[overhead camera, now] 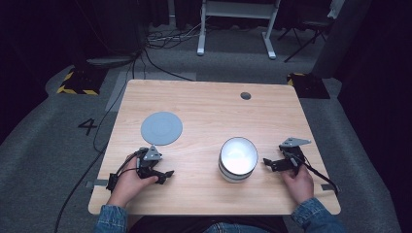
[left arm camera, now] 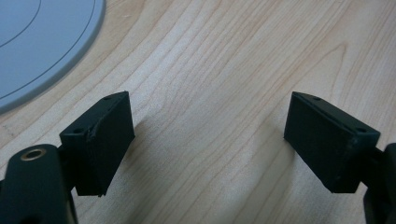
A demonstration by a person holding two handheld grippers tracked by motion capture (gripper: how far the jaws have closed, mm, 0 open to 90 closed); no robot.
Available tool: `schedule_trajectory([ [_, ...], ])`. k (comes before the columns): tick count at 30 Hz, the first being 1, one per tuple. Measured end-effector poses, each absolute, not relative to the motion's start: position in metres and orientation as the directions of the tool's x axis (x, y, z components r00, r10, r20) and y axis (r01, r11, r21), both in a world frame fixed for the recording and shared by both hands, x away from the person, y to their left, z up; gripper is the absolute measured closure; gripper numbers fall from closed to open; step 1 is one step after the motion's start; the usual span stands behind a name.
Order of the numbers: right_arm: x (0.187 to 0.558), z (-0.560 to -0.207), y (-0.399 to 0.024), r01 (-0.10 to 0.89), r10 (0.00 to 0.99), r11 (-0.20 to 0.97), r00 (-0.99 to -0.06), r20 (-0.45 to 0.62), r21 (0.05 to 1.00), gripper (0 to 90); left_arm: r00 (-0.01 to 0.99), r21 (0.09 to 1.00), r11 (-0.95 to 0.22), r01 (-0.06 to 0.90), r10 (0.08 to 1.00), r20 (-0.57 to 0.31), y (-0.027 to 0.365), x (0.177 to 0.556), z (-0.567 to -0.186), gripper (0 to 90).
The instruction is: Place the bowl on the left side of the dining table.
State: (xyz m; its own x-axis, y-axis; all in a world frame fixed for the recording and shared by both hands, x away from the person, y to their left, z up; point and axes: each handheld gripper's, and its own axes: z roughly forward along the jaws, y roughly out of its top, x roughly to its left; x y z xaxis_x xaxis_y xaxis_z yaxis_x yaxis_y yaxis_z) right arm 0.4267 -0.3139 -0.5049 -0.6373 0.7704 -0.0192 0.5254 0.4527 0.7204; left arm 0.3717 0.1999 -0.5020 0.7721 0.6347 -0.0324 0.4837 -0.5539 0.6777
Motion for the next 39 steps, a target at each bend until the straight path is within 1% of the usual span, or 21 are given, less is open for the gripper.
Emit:
schedule_trajectory([
  [3, 0.427, -0.505, -0.314, 0.525, 0.770, 0.453, -0.637, -0.019, 0.721, 3.8, 0.762, 0.667, -0.550, 0.503, 0.646, -0.042, 0.200, 0.370, -0.502, 16.1],
  [4, 0.427, -0.505, -0.314, 0.525, 0.770, 0.453, -0.637, -0.019, 0.721, 3.8, 0.771, 0.677, -0.554, 0.485, 0.635, -0.033, 0.200, 0.372, -0.502, 16.1],
  [6, 0.427, -0.505, -0.314, 0.526, 0.770, 0.453, -0.637, -0.019, 0.720, 3.8, 0.768, 0.681, -0.548, 0.485, 0.639, -0.032, 0.200, 0.372, -0.502, 16.2],
  [7, 0.427, -0.505, -0.314, 0.524, 0.770, 0.456, -0.638, -0.024, 0.719, 3.8, 0.763, 0.681, -0.539, 0.496, 0.645, -0.046, 0.200, 0.372, -0.502, 16.2],
  [8, 0.427, -0.505, -0.314, 0.526, 0.771, 0.453, -0.637, -0.019, 0.720, 3.8, 0.759, 0.676, -0.547, 0.494, 0.651, -0.028, 0.200, 0.372, -0.500, 17.6],
  [13, 0.427, -0.505, -0.314, 0.525, 0.770, 0.453, -0.637, -0.019, 0.720, 3.8, 0.754, 0.655, -0.556, 0.511, 0.656, -0.031, 0.201, 0.372, -0.497, 23.1],
  [20, 0.427, -0.505, -0.314, 0.525, 0.770, 0.453, -0.637, -0.019, 0.720, 3.8, 0.733, 0.614, -0.551, 0.565, 0.677, -0.067, 0.200, 0.371, -0.489, 24.8],
  [29, 0.427, -0.505, -0.314, 0.524, 0.769, 0.455, -0.638, -0.021, 0.720, 3.8, 0.726, 0.651, -0.513, 0.559, 0.682, -0.086, 0.199, 0.371, -0.465, 24.7],
  [30, 0.427, -0.505, -0.314, 0.525, 0.769, 0.455, -0.638, -0.021, 0.720, 3.8, 0.729, 0.669, -0.511, 0.540, 0.681, -0.068, 0.198, 0.371, -0.462, 24.7],
  [33, 0.427, -0.505, -0.314, 0.525, 0.770, 0.454, -0.638, -0.020, 0.720, 3.8, 0.733, 0.705, -0.484, 0.518, 0.677, -0.074, 0.198, 0.369, -0.451, 24.6],
  [37, 0.427, -0.505, -0.314, 0.523, 0.768, 0.458, -0.640, -0.024, 0.718, 3.8, 0.733, 0.711, -0.492, 0.502, 0.678, -0.048, 0.196, 0.368, -0.441, 24.6],
  [39, 0.427, -0.505, -0.314, 0.523, 0.768, 0.459, -0.640, -0.024, 0.718, 3.8, 0.731, 0.714, -0.503, 0.487, 0.682, -0.018, 0.193, 0.366, -0.433, 24.5],
])
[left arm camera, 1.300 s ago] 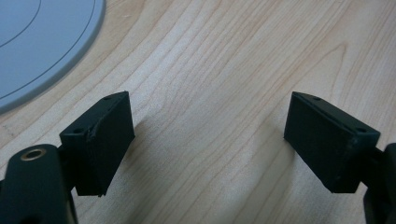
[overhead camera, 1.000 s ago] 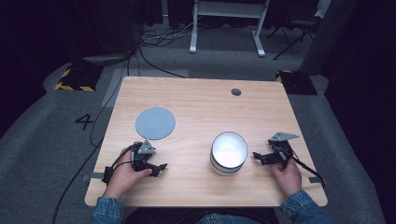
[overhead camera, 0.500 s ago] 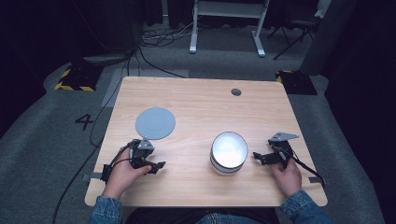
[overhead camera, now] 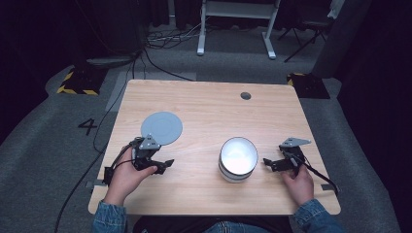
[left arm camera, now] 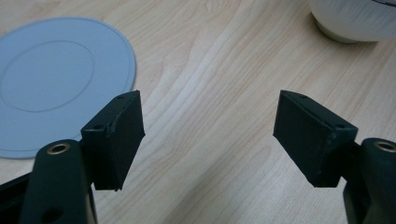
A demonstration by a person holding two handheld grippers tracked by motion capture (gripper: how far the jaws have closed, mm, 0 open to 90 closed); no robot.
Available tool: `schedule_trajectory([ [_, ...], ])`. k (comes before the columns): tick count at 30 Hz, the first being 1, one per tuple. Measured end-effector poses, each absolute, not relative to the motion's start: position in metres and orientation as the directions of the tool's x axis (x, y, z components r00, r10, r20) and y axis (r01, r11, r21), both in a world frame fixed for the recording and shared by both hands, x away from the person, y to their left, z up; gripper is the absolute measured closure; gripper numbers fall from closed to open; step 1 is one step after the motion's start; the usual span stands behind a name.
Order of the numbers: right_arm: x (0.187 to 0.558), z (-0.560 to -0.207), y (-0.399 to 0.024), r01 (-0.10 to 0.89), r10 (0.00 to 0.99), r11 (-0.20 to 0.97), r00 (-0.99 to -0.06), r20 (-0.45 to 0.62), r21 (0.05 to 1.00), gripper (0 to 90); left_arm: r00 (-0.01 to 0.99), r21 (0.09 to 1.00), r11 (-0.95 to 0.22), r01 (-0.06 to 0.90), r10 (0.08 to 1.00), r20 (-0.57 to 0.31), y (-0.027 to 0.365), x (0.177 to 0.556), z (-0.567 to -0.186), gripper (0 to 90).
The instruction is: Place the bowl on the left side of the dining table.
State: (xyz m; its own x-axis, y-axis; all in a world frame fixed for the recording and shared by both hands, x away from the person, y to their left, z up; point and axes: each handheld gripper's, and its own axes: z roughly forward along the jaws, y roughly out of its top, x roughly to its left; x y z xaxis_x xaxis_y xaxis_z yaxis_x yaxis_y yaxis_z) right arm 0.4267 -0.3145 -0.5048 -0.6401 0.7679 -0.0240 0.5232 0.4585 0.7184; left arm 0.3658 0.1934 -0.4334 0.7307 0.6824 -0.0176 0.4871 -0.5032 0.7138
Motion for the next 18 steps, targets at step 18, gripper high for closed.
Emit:
schedule_trajectory([
  [18, 0.426, -0.505, -0.313, 0.528, 0.773, 0.451, -0.634, -0.019, 0.720, 3.6, 0.737, 0.779, -0.455, 0.431, 0.676, -0.012, 0.159, 0.370, -0.389, 24.9],
])
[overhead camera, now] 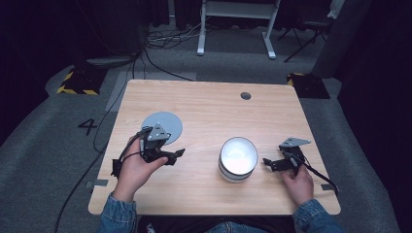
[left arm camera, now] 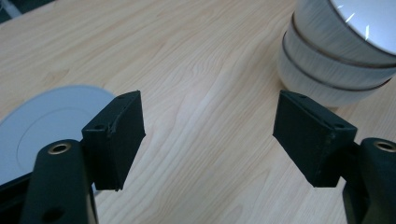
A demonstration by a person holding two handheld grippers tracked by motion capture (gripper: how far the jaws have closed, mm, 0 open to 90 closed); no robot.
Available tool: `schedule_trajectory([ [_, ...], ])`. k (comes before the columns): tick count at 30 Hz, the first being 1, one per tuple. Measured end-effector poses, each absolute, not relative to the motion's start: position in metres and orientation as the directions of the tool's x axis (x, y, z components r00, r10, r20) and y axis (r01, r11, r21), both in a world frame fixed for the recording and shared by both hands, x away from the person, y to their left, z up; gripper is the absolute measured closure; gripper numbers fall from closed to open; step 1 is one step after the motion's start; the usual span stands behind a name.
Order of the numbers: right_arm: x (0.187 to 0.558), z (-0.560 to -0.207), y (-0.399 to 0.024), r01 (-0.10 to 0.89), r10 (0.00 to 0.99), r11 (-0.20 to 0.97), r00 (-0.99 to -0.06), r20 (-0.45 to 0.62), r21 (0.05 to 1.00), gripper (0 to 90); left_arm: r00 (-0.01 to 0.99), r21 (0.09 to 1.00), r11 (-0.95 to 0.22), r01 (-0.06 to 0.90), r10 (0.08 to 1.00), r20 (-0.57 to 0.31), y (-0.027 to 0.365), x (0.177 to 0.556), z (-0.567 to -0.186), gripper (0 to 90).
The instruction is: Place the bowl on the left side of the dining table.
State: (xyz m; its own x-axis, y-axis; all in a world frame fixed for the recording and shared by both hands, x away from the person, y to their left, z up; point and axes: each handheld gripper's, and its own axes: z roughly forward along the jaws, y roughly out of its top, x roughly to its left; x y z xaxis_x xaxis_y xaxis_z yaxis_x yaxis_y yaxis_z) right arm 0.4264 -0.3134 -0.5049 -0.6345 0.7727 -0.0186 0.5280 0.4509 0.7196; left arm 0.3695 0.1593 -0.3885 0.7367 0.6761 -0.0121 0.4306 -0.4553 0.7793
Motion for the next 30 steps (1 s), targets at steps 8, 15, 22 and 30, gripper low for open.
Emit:
schedule_trajectory([
  [8, 0.426, -0.505, -0.313, 0.529, 0.773, 0.451, -0.634, -0.019, 0.719, 3.6, 0.776, 0.813, -0.446, 0.374, 0.631, -0.011, 0.144, 0.377, -0.375, 25.0],
  [15, 0.426, -0.505, -0.313, 0.528, 0.773, 0.451, -0.634, -0.019, 0.720, 3.6, 0.825, 0.841, -0.442, 0.310, 0.566, -0.007, 0.130, 0.386, -0.363, 25.1],
  [22, 0.426, -0.505, -0.313, 0.529, 0.773, 0.450, -0.634, -0.018, 0.719, 3.6, 0.853, 0.856, -0.448, 0.256, 0.521, 0.018, 0.117, 0.393, -0.361, 26.4],
  [30, 0.426, -0.505, -0.313, 0.529, 0.773, 0.450, -0.634, -0.018, 0.719, 3.6, 0.882, 0.840, -0.478, 0.256, 0.471, 0.000, 0.091, 0.400, -0.357, 27.0],
])
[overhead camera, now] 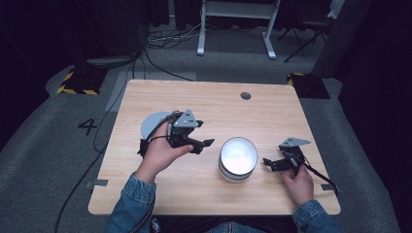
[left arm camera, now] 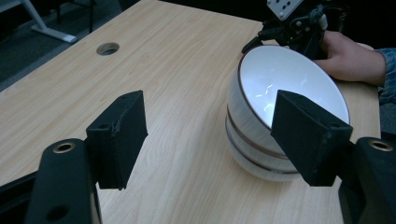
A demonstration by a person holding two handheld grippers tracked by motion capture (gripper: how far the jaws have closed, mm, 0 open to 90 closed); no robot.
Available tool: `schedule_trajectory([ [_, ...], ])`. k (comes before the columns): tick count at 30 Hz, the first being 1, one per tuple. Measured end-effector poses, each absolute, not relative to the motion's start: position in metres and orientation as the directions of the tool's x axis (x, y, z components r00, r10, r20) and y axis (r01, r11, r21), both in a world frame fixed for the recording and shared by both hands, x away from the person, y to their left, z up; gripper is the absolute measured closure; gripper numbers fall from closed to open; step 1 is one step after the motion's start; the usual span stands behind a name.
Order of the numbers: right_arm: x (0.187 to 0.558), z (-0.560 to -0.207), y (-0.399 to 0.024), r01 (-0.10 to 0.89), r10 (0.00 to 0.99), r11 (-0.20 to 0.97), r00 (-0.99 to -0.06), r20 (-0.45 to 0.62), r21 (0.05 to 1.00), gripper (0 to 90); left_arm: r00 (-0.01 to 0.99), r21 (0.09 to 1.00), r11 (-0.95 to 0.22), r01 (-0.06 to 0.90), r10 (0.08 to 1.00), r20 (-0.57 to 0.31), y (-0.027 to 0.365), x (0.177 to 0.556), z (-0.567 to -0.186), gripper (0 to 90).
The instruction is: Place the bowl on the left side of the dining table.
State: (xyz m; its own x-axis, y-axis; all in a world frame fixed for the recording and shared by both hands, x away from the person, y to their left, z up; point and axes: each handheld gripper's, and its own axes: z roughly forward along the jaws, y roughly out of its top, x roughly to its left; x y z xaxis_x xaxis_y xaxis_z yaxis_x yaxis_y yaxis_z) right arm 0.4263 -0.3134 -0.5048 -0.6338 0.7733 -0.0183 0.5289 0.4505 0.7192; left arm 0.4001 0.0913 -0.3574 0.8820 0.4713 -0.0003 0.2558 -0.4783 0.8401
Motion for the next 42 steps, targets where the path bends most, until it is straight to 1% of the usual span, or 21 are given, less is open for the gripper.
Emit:
schedule_trajectory([
  [7, 0.426, -0.505, -0.313, 0.529, 0.773, 0.451, -0.634, -0.019, 0.719, 3.6, 0.899, 0.812, -0.525, 0.255, 0.438, 0.001, 0.064, 0.407, -0.352, 28.7],
  [10, 0.426, -0.505, -0.313, 0.529, 0.773, 0.451, -0.634, -0.018, 0.719, 3.6, 0.903, 0.796, -0.551, 0.253, 0.430, 0.011, 0.055, 0.410, -0.354, 30.8],
  [19, 0.426, -0.505, -0.313, 0.529, 0.773, 0.450, -0.634, -0.018, 0.719, 3.6, 0.912, 0.783, -0.572, 0.246, 0.409, 0.012, 0.034, 0.417, -0.360, 33.5],
  [23, 0.426, -0.505, -0.313, 0.529, 0.773, 0.450, -0.634, -0.018, 0.719, 3.6, 0.920, 0.769, -0.590, 0.248, 0.392, 0.004, 0.023, 0.420, -0.365, 36.0],
  [28, 0.426, -0.505, -0.313, 0.529, 0.773, 0.450, -0.634, -0.018, 0.719, 3.6, 0.926, 0.756, -0.599, 0.263, 0.377, -0.023, 0.011, 0.424, -0.376, 42.5],
  [29, 0.426, -0.505, -0.313, 0.529, 0.773, 0.451, -0.634, -0.018, 0.719, 3.6, 0.928, 0.751, -0.616, 0.239, 0.372, 0.011, 0.007, 0.428, -0.379, 44.1],
  [30, 0.426, -0.505, -0.313, 0.529, 0.773, 0.450, -0.634, -0.018, 0.719, 3.6, 0.930, 0.748, -0.623, 0.229, 0.367, 0.021, 0.006, 0.429, -0.381, 45.4],
  [31, 0.426, -0.505, -0.313, 0.529, 0.773, 0.450, -0.634, -0.018, 0.719, 3.6, 0.930, 0.748, -0.623, 0.229, 0.367, 0.021, 0.006, 0.429, -0.381, 50.0],
  [32, 0.426, -0.505, -0.313, 0.529, 0.773, 0.451, -0.634, -0.018, 0.719, 3.6, 0.932, 0.748, -0.625, 0.224, 0.361, 0.022, 0.004, 0.431, -0.383, 50.0],
  [33, 0.426, -0.505, -0.313, 0.529, 0.773, 0.450, -0.634, -0.018, 0.719, 3.6, 0.935, 0.746, -0.624, 0.234, 0.355, 0.004, 0.003, 0.431, -0.385, 54.4],
  [34, 0.426, -0.505, -0.313, 0.529, 0.773, 0.450, -0.634, -0.018, 0.719, 3.6, 0.936, 0.745, -0.624, 0.235, 0.352, -0.001, 0.002, 0.432, -0.386, 54.4],
  [36, 0.426, -0.505, -0.313, 0.529, 0.773, 0.451, -0.634, -0.018, 0.719, 3.6, 0.936, 0.737, -0.633, 0.239, 0.351, -0.003, 0.000, 0.434, -0.390, 58.2],
  [37, 0.426, -0.505, -0.313, 0.529, 0.773, 0.450, -0.634, -0.018, 0.719, 3.6, 0.939, 0.722, -0.648, 0.244, 0.343, -0.010, -0.002, 0.437, -0.394, 58.5],
  [40, 0.426, -0.505, -0.313, 0.529, 0.773, 0.451, -0.634, -0.018, 0.719, 3.6, 0.943, 0.720, -0.646, 0.253, 0.330, -0.035, -0.004, 0.439, -0.398, 58.3],
  [41, 0.426, -0.505, -0.313, 0.529, 0.773, 0.450, -0.634, -0.018, 0.719, 3.6, 0.945, 0.711, -0.653, 0.262, 0.322, -0.053, -0.005, 0.440, -0.401, 61.4],
  [42, 0.426, -0.505, -0.313, 0.529, 0.773, 0.450, -0.634, -0.018, 0.719, 3.6, 0.945, 0.711, -0.653, 0.262, 0.322, -0.053, -0.005, 0.440, -0.401, 64.9],
])
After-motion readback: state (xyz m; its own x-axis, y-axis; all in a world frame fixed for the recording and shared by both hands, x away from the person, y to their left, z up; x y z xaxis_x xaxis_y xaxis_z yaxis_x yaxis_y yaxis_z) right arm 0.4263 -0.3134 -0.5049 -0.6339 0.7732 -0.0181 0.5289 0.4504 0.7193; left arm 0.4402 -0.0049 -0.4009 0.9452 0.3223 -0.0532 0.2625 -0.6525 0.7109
